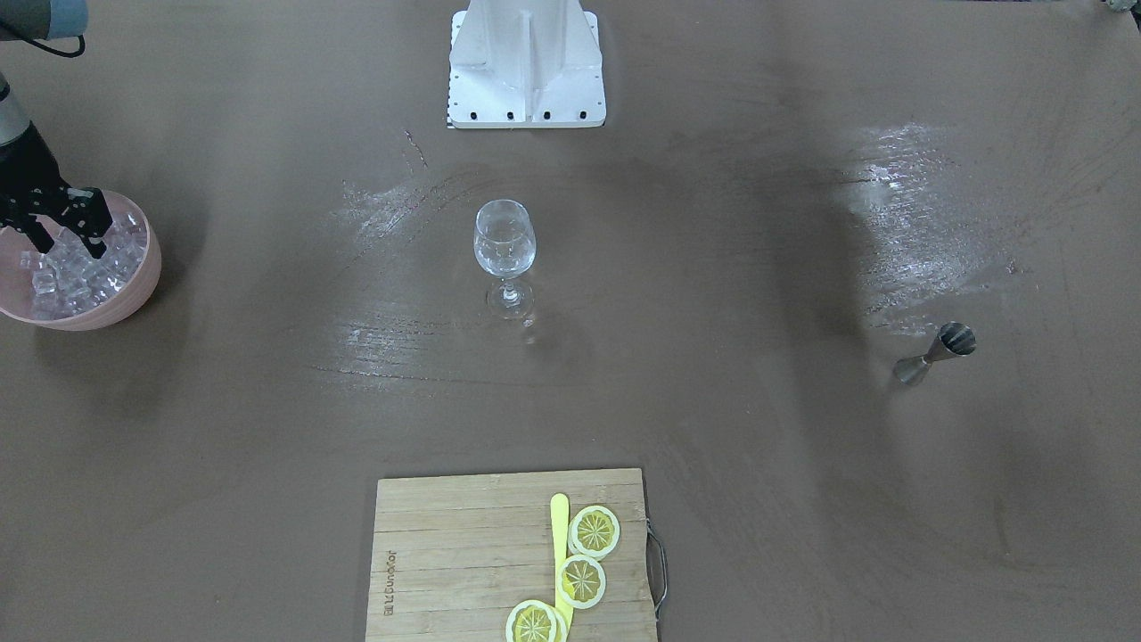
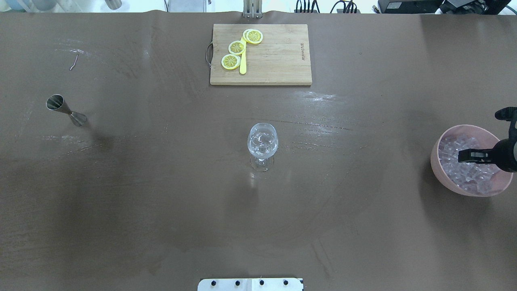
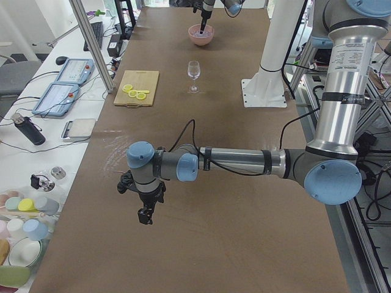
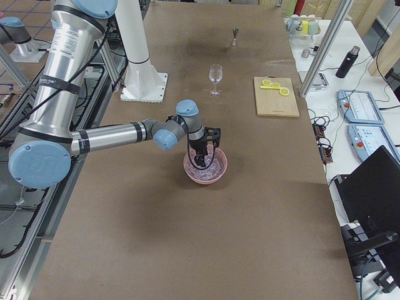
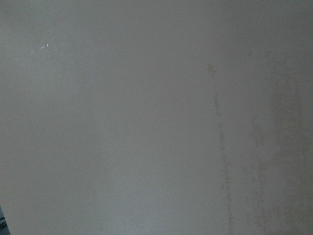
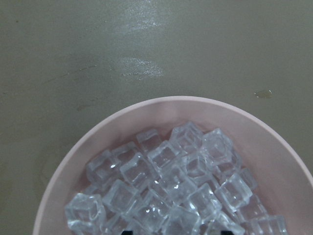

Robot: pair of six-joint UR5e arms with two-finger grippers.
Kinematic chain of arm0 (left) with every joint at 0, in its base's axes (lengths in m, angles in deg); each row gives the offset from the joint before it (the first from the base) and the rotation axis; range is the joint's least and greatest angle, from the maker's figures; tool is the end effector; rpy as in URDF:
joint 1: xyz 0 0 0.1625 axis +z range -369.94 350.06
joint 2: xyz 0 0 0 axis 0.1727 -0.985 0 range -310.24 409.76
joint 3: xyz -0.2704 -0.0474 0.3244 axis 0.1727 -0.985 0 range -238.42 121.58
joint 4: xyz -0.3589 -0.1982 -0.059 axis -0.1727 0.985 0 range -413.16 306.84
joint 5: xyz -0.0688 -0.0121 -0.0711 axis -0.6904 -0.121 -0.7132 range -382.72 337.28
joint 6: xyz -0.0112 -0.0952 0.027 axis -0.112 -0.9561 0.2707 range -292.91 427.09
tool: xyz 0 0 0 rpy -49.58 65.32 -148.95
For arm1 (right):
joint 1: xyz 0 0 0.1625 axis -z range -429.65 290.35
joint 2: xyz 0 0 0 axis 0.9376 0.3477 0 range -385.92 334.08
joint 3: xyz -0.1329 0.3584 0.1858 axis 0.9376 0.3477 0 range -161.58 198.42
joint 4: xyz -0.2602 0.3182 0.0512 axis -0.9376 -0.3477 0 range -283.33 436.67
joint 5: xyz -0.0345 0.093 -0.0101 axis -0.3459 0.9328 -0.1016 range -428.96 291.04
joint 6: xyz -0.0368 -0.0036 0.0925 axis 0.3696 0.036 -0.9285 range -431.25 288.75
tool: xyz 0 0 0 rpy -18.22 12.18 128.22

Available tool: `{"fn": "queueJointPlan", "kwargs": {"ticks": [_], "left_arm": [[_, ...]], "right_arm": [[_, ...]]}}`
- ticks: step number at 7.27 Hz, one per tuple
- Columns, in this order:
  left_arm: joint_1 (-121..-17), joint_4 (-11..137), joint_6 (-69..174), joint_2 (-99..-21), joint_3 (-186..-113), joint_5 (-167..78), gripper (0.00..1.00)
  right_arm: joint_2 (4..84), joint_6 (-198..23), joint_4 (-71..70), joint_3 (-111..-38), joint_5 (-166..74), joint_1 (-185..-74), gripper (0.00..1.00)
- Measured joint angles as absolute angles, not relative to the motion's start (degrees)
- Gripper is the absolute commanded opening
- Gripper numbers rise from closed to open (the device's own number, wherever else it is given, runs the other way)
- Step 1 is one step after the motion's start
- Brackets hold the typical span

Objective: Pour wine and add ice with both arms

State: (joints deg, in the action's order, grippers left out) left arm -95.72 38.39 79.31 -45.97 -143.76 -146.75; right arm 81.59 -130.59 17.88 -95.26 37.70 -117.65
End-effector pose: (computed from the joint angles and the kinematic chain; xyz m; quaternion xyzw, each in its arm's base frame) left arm -0.0378 -0.5422 0.6559 0.0422 0.2903 0.1434 0.9452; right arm -0.1893 -0.3667 0.5410 0.0948 -0.3322 0.0954 0.9336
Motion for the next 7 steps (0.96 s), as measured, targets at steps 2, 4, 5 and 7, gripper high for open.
{"fn": "queueJointPlan", "kwargs": {"ticks": [2, 4, 5, 7], "left_arm": [[-95.72, 38.42, 79.31, -45.96, -143.76, -146.77, 0.98], [-95.72, 38.42, 79.31, -45.96, -143.79, -146.77, 0.98], [-95.72, 38.42, 79.31, -45.95, -143.82, -146.78, 0.98], [-95.72, 38.42, 79.31, -45.93, -143.84, -146.8, 0.98]], "right_arm": [[81.34, -130.61, 17.93, -94.09, 37.6, -117.58, 0.68], [81.24, -130.65, 17.96, -93.24, 37.51, -117.47, 0.55], [81.22, -130.68, 17.98, -93.07, 37.49, -117.43, 0.29], [81.13, -130.72, 18.06, -93.03, 37.53, -117.26, 0.0]]}}
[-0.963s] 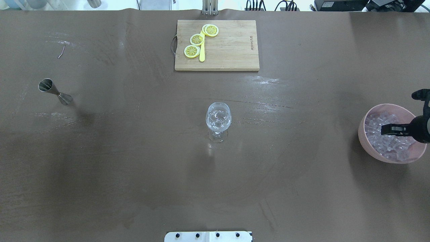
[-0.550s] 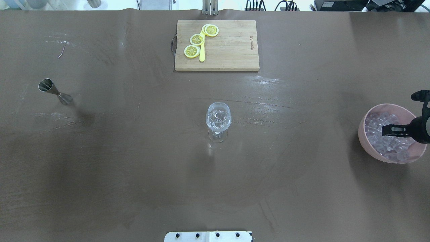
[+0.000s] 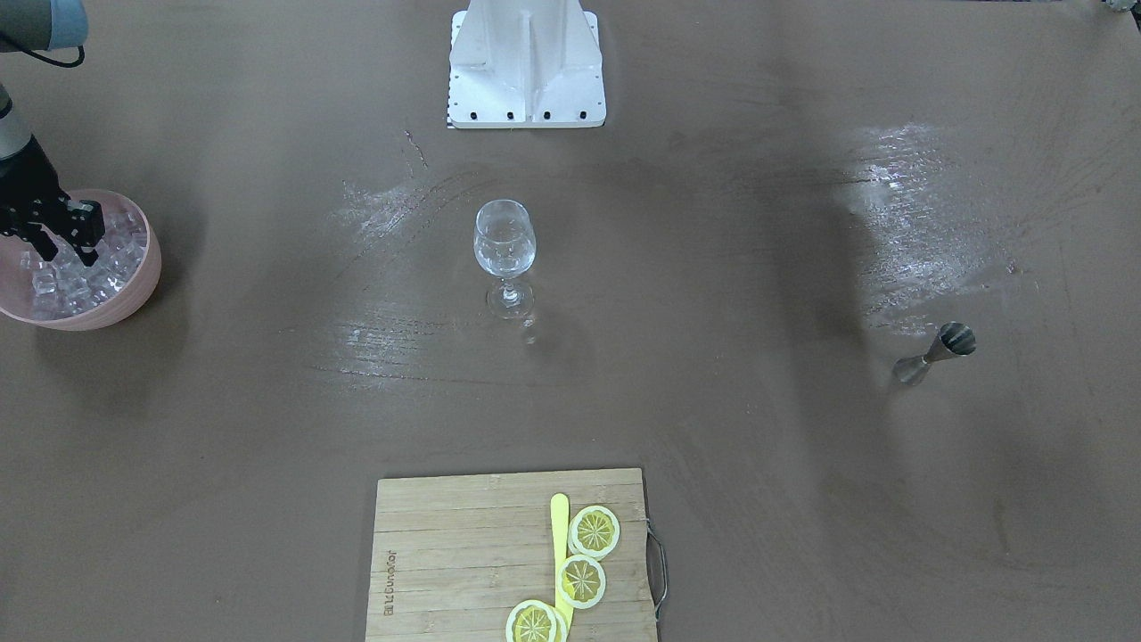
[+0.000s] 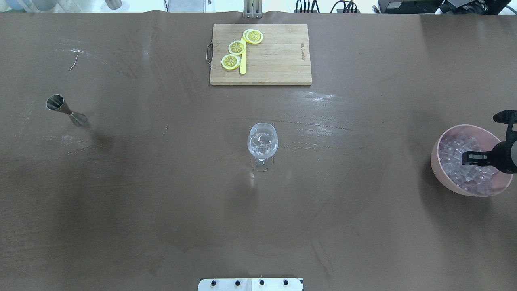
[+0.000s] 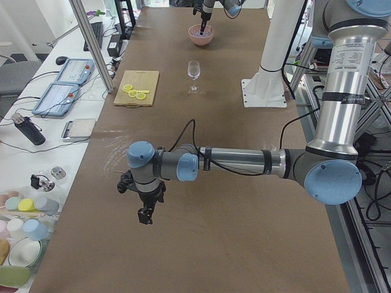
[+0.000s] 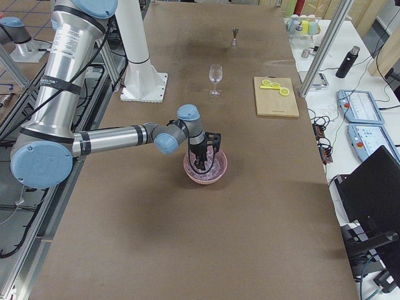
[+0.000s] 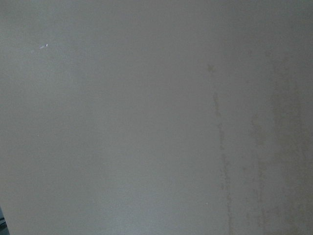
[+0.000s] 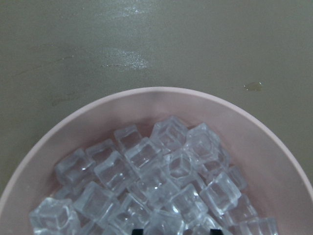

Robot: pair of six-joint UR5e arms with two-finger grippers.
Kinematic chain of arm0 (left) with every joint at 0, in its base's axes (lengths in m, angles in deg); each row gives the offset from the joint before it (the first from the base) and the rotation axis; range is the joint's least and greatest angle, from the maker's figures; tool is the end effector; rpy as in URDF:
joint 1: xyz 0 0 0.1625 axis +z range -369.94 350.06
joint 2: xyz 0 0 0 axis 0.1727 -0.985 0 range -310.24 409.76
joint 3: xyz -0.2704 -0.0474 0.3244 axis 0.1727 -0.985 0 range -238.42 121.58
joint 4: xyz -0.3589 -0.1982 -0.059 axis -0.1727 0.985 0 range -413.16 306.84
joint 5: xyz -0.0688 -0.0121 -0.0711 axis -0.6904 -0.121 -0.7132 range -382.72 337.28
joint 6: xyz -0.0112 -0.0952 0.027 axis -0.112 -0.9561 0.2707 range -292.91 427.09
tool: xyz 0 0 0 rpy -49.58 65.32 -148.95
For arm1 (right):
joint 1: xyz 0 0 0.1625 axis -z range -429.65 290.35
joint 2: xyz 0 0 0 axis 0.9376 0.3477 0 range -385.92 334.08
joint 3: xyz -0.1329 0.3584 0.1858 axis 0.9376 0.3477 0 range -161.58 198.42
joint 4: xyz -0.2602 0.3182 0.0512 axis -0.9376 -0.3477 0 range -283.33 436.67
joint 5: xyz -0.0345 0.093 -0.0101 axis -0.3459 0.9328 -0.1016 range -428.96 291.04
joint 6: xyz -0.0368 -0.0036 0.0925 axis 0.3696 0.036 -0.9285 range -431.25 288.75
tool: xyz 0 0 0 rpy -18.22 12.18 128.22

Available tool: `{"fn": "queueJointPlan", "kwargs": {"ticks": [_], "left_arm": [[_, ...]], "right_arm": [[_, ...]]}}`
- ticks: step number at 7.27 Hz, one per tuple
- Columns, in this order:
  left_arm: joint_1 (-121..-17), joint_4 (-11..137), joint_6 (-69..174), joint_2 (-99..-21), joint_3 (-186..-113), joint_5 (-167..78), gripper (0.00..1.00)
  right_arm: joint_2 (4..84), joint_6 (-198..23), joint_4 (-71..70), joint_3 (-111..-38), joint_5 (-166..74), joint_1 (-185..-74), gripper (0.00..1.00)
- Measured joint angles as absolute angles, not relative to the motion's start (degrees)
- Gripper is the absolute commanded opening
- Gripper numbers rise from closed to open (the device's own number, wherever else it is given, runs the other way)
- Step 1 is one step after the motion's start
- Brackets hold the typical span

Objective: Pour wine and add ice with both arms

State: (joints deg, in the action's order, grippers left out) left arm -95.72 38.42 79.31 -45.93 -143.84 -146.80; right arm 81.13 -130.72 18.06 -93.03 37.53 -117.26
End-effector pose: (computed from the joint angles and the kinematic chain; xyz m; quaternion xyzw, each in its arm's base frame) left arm -0.0377 -0.5419 0.6555 0.0428 0.2907 0.1435 0.9450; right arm -0.1942 -0.3685 0.5580 0.0857 -0.3221 0.0962 0.9379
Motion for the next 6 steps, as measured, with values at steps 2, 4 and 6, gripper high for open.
{"fn": "queueJointPlan", "kwargs": {"ticks": [2, 4, 6], "left_arm": [[-95.72, 38.42, 79.31, -45.89, -143.8, -146.76, 0.98], [-95.72, 38.43, 79.31, -45.84, -143.77, -146.75, 0.98], [-95.7, 38.42, 79.31, -45.8, -143.7, -146.75, 0.98]], "right_arm": [[81.0, -130.64, 18.14, -93.18, 37.51, -116.95, 0.0], [80.8, -130.26, 18.27, -93.77, 37.49, -116.94, 0.0], [80.25, -129.92, 18.14, -95.82, 37.59, -117.21, 0.0]]}}
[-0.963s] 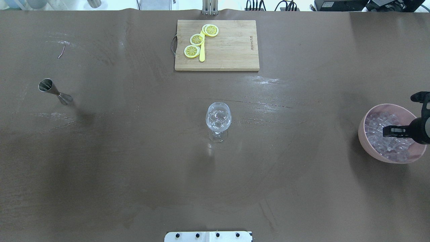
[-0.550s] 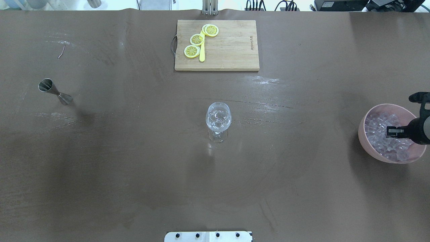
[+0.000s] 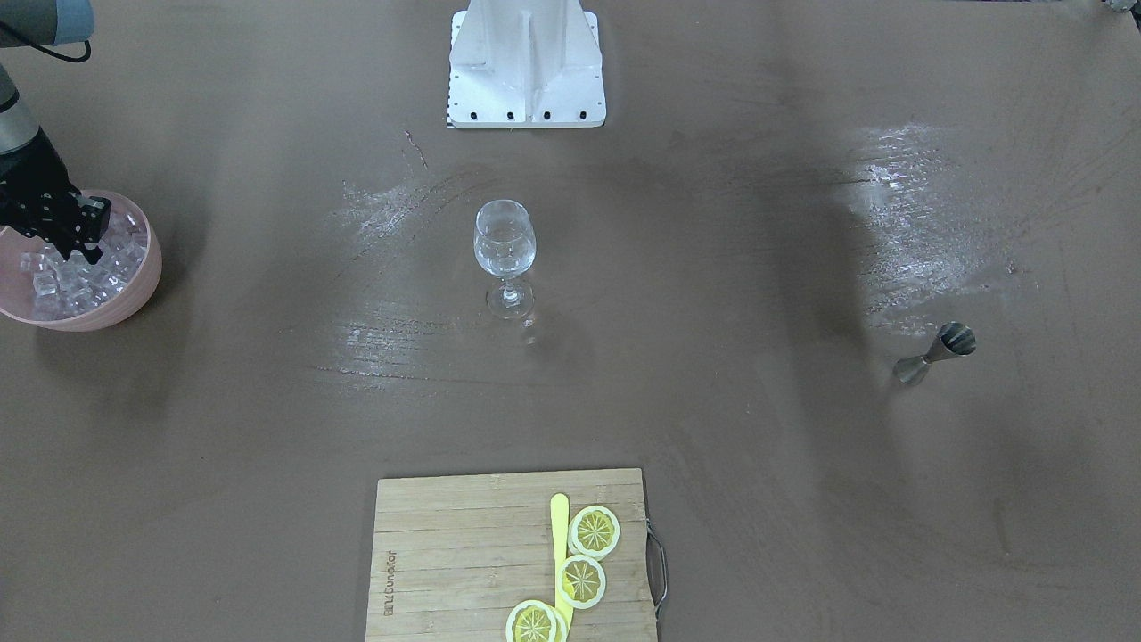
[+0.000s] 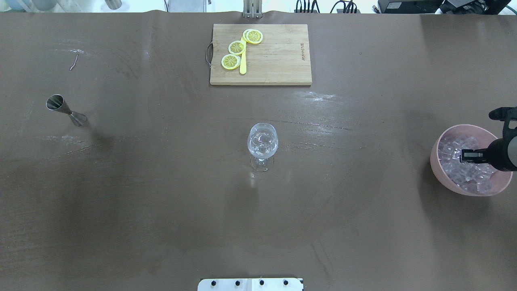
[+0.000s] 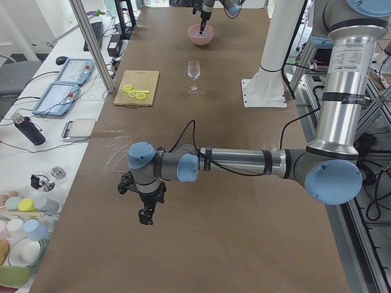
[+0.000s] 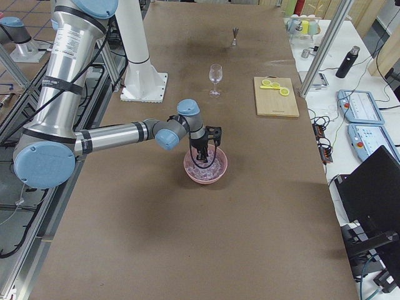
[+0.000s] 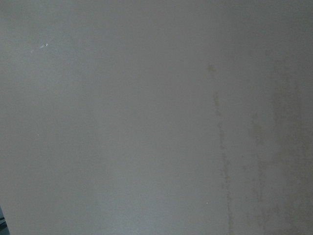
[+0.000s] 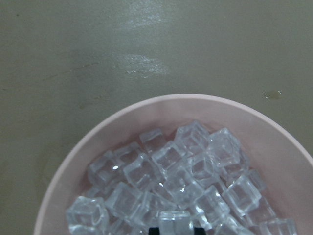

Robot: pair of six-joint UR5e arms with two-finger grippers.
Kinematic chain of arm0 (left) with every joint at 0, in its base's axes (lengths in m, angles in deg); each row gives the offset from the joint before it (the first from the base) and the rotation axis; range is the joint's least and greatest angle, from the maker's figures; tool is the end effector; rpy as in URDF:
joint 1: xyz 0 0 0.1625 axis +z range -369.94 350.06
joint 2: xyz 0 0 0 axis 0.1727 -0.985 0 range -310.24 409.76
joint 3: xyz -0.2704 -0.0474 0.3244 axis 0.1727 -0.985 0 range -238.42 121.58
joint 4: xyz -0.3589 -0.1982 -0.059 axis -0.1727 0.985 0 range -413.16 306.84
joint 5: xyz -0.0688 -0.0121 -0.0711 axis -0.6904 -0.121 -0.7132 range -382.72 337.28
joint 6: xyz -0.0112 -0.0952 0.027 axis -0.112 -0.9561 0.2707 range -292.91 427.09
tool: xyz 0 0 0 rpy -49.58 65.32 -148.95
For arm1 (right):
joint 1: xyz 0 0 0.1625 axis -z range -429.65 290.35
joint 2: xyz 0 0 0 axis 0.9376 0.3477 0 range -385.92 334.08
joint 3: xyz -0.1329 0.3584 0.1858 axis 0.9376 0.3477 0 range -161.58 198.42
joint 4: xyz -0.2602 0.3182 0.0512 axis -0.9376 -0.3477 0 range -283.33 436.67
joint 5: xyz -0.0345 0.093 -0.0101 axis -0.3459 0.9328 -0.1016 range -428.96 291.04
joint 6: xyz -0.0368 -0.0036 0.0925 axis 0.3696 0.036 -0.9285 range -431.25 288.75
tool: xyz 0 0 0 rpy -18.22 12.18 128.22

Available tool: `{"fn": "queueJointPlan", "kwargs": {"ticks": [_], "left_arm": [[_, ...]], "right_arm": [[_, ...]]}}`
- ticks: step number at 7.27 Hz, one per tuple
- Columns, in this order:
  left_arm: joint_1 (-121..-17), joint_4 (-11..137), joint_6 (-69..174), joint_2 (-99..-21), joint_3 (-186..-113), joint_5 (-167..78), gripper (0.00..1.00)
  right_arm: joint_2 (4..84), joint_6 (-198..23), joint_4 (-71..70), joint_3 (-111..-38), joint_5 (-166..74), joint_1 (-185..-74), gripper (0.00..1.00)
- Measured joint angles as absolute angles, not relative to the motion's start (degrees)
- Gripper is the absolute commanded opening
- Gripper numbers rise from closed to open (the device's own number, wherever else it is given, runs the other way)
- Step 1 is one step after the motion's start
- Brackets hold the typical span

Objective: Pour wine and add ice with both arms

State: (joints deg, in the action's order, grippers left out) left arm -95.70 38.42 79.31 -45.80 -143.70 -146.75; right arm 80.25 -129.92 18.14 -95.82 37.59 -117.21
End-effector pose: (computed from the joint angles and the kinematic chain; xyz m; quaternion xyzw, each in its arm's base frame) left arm -0.0377 -0.5407 0.6580 0.0405 0.2905 0.1430 0.9453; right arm -0.1976 -0.3716 0.5258 0.1080 -0.3445 0.0832 0.9288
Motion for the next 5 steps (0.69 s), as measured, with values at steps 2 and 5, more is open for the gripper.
{"fn": "queueJointPlan", "kwargs": {"ticks": [2, 5], "left_arm": [[-95.68, 38.42, 79.31, -45.72, -143.68, -146.77, 0.98], [-95.64, 38.42, 79.31, -45.69, -143.67, -146.79, 0.98]], "right_arm": [[76.38, -129.1, 17.91, -97.27, 37.54, -117.27, 0.0], [60.29, -128.92, 7.74, -97.51, 37.56, -116.89, 0.0]]}}
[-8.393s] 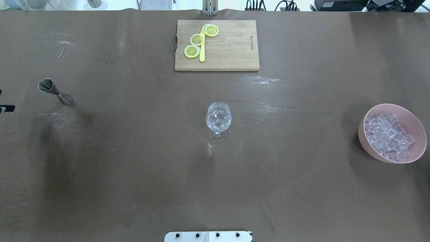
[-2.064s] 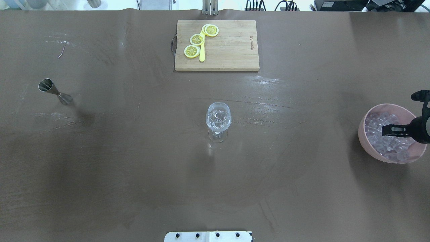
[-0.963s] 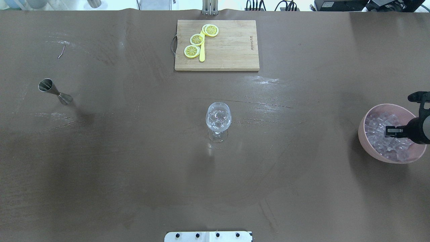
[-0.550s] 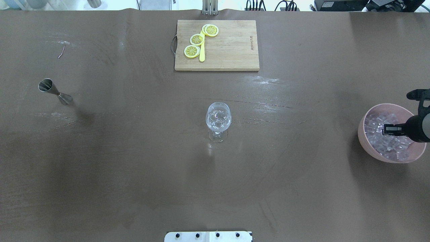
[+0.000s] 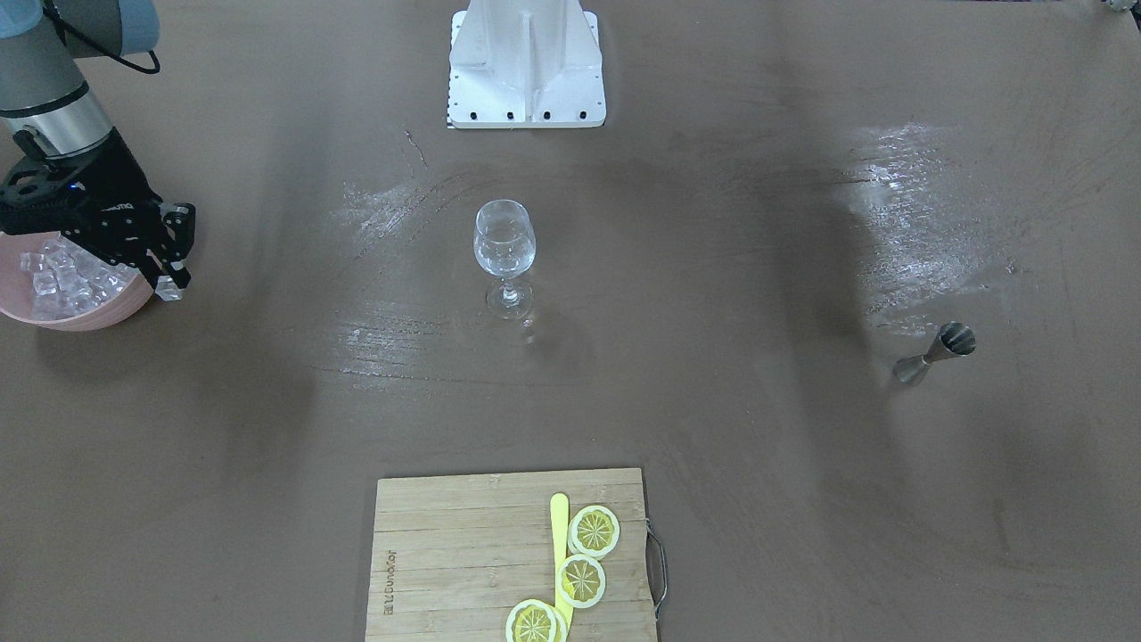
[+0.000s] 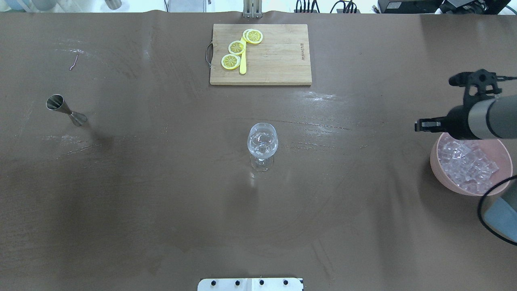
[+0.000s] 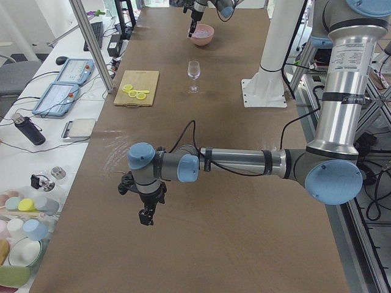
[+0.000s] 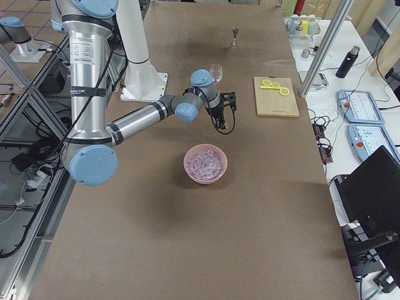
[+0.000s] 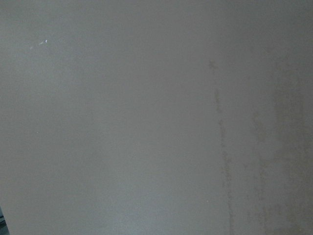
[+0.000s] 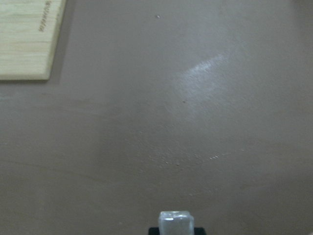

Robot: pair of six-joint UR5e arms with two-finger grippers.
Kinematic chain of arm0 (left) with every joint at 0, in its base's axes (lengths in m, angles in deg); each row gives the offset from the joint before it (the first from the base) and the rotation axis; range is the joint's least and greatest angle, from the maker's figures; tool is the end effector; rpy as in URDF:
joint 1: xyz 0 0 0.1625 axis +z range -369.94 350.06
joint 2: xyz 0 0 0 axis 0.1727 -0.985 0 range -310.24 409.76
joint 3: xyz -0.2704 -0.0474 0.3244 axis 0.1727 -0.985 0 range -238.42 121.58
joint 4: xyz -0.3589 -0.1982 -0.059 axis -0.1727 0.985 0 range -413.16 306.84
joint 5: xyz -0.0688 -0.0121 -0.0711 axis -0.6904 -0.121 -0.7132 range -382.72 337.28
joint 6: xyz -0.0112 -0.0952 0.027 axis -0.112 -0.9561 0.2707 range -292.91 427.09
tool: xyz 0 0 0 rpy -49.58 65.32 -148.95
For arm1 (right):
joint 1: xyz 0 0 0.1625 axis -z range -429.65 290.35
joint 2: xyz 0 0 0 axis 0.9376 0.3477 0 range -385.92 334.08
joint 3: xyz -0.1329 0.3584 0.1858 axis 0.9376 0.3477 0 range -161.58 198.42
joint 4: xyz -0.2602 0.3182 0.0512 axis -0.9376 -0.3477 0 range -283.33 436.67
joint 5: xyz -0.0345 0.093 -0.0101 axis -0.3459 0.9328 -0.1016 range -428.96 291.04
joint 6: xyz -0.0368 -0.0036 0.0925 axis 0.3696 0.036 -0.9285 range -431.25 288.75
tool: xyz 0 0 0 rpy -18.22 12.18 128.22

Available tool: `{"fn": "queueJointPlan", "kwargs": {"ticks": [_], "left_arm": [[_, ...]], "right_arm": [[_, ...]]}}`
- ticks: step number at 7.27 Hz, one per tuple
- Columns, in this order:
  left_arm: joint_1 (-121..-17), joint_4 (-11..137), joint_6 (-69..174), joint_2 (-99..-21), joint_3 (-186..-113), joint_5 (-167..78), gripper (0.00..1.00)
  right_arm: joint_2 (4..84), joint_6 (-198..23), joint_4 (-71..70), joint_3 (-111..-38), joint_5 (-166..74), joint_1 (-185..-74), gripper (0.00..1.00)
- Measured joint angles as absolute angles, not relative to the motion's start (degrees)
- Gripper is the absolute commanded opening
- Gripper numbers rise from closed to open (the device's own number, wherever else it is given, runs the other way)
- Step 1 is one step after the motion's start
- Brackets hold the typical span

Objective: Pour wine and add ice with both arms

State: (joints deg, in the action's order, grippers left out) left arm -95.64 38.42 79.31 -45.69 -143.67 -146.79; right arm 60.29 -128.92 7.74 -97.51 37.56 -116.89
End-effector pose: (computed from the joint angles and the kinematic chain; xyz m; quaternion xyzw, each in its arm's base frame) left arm -0.0371 -0.5397 0.6592 0.0392 0.2909 0.1432 0.9452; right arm -0.2663 -0.4426 0.3753 0.1718 -0.4091 0.0549 0.8945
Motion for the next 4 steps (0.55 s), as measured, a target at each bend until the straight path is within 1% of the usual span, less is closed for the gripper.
{"fn": "queueJointPlan", "kwargs": {"ticks": [2, 4], "left_arm": [[-95.61, 38.42, 79.31, -45.69, -143.72, -146.82, 0.98], [-95.56, 38.42, 79.31, -45.82, -143.77, -146.82, 0.98]], "right_arm": [[47.18, -130.42, -6.07, -97.38, 36.05, -114.05, 0.0], [37.28, -134.29, -16.33, -97.22, 34.35, -110.42, 0.0]]}}
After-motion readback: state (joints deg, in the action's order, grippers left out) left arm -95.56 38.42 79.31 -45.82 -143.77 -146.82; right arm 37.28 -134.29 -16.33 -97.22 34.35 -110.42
